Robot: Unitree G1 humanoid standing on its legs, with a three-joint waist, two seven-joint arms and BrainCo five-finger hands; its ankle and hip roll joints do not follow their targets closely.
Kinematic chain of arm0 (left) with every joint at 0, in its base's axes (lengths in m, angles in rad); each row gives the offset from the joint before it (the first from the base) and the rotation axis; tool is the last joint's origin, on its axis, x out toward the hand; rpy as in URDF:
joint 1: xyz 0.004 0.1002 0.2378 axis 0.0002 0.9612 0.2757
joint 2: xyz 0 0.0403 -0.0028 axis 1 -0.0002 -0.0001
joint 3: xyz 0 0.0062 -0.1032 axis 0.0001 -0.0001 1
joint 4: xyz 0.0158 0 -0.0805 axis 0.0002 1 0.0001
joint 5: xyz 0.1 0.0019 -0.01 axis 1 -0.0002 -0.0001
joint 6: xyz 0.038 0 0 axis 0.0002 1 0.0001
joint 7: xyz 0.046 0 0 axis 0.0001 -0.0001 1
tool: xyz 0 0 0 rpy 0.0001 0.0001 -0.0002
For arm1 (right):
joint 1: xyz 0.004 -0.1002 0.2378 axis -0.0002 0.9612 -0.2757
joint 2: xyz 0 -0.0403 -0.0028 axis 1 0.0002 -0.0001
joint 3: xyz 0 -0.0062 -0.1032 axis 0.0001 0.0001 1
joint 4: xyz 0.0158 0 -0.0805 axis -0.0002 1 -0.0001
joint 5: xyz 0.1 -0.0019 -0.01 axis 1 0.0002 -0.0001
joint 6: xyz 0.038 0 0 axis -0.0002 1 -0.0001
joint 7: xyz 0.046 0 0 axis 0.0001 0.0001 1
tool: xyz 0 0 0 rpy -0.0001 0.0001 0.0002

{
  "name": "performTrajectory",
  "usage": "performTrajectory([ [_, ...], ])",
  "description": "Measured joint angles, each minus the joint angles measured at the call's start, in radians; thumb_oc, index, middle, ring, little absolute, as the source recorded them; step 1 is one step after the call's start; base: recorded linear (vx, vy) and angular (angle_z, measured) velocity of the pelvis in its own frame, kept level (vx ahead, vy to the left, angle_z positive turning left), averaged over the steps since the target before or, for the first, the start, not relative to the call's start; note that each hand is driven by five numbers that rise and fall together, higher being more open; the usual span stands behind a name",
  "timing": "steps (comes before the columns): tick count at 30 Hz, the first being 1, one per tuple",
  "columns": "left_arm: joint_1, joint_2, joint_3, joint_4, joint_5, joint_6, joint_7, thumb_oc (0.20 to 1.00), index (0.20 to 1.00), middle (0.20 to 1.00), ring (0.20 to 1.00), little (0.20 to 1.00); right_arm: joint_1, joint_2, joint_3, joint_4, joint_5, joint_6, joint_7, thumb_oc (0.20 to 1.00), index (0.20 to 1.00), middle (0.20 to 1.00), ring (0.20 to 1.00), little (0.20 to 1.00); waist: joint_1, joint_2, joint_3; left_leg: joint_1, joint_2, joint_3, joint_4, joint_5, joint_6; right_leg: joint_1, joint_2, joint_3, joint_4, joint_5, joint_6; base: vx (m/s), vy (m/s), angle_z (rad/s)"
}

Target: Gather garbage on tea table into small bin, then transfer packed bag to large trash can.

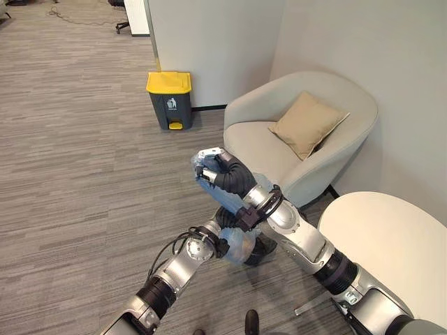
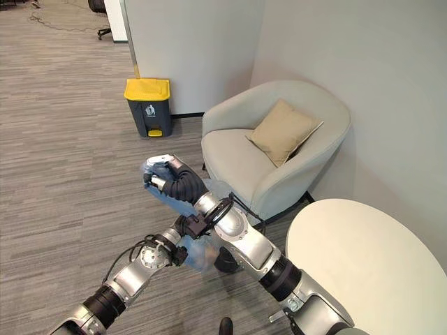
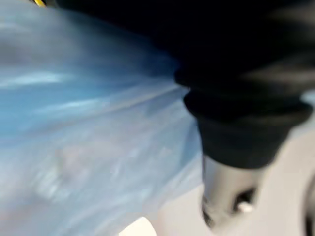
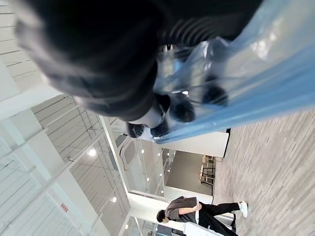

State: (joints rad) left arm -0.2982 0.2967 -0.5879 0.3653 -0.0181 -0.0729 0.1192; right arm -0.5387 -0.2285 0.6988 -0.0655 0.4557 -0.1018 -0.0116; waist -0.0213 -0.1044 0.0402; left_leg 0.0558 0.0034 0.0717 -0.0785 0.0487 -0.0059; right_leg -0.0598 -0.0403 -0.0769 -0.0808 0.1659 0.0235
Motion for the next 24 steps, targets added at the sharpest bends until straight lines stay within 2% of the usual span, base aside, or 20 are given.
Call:
performTrajectory([
  [5,-0.007,0.012,0.008,-0.009,-0.002,0.0,0.003,0.2,0.2,0.2,0.2,0.2,0.0,0.0,0.0,0.0,0.019,0.0,0.004,0.2,0.2,0.2,0.2,0.2,0.0,0.006,-0.005,0.001,0.0,0.008,0.0,0.0,0.0,0.0,0.0,0.003,0.0,0.0,0.0,0.0,0.0,0.0],
  [7,-0.006,0.012,0.043,-0.013,-0.006,0.0,0.009,0.2,0.2,0.2,0.2,0.2,0.0,-0.001,-0.001,0.0,0.019,-0.001,0.015,0.2,0.2,0.2,0.2,0.2,0.0,0.007,-0.005,0.001,0.001,0.007,0.0,0.0,0.0,0.0,0.0,0.003,0.0,0.0,0.0,0.0,0.0,0.0],
  [9,0.024,0.018,0.07,-0.087,-0.045,-0.001,0.024,0.2,0.2,0.2,0.2,0.2,0.007,-0.005,-0.003,0.0,0.015,-0.002,0.022,0.2,0.2,0.2,0.2,0.2,0.0,0.007,-0.005,0.0,0.001,0.007,0.0,0.0,0.0,0.0,0.0,0.002,0.0,0.0,0.0,0.0,-0.009,0.02],
  [12,0.025,0.024,0.088,-0.123,-0.051,-0.006,0.041,0.2,0.2,0.2,0.2,0.2,0.007,-0.018,-0.005,0.0,-0.049,-0.005,0.024,0.2,0.2,0.2,0.2,0.2,0.001,0.007,-0.006,0.0,0.001,0.002,0.0,0.0,0.0,0.001,0.0,-0.001,0.0,0.0,0.0,0.0,-0.007,0.01],
  [13,0.035,0.032,0.105,-0.147,-0.074,-0.007,0.042,0.2,0.2,0.2,0.2,0.2,0.008,-0.037,-0.006,0.0,-0.105,-0.006,0.025,0.407,0.407,0.407,0.407,0.407,0.001,0.007,-0.005,0.0,0.002,-0.001,0.0,0.0,0.0,0.002,0.0,-0.002,0.0,0.0,0.0,0.0,0.0,0.0],
  [14,0.045,0.031,0.12,-0.164,-0.086,-0.009,0.042,0.2,0.2,0.2,0.2,0.2,0.008,-0.054,-0.007,0.0,-0.133,-0.006,0.026,1.0,1.0,1.0,1.0,1.0,0.001,0.007,-0.005,0.0,0.002,-0.002,0.0,0.0,0.0,0.002,0.0,-0.003,0.0,0.0,0.0,0.0,0.0,0.0],
  [21,0.155,0.043,0.21,-0.197,-0.113,-0.029,0.058,0.2,0.2,0.2,0.2,0.2,0.092,-0.179,-0.091,-0.012,-0.35,-0.006,0.019,1.0,1.0,1.0,1.0,1.0,0.0,0.007,-0.005,0.001,0.003,-0.003,0.0,0.0,0.0,0.003,0.0,-0.005,-0.001,0.0,0.001,0.0,0.0,0.0],
  [22,0.195,0.04,0.235,-0.197,-0.121,-0.029,0.059,0.2,0.2,0.2,0.2,0.2,0.114,-0.207,-0.114,-0.04,-0.429,-0.007,0.013,1.0,1.0,1.0,1.0,1.0,0.001,0.007,-0.004,0.002,0.004,-0.003,-0.001,0.0,0.0,0.004,0.001,-0.005,-0.001,-0.001,0.001,0.0,0.0,0.0],
  [24,0.215,0.042,0.247,-0.197,-0.124,-0.029,0.068,0.2,0.2,0.2,0.2,0.2,0.122,-0.219,-0.137,-0.061,-0.479,-0.007,0.006,1.0,1.0,1.0,1.0,1.0,0.0,0.008,-0.004,0.003,0.004,-0.003,-0.001,0.0,0.0,0.004,0.002,-0.004,-0.001,-0.001,0.001,0.0,0.0,0.0],
])
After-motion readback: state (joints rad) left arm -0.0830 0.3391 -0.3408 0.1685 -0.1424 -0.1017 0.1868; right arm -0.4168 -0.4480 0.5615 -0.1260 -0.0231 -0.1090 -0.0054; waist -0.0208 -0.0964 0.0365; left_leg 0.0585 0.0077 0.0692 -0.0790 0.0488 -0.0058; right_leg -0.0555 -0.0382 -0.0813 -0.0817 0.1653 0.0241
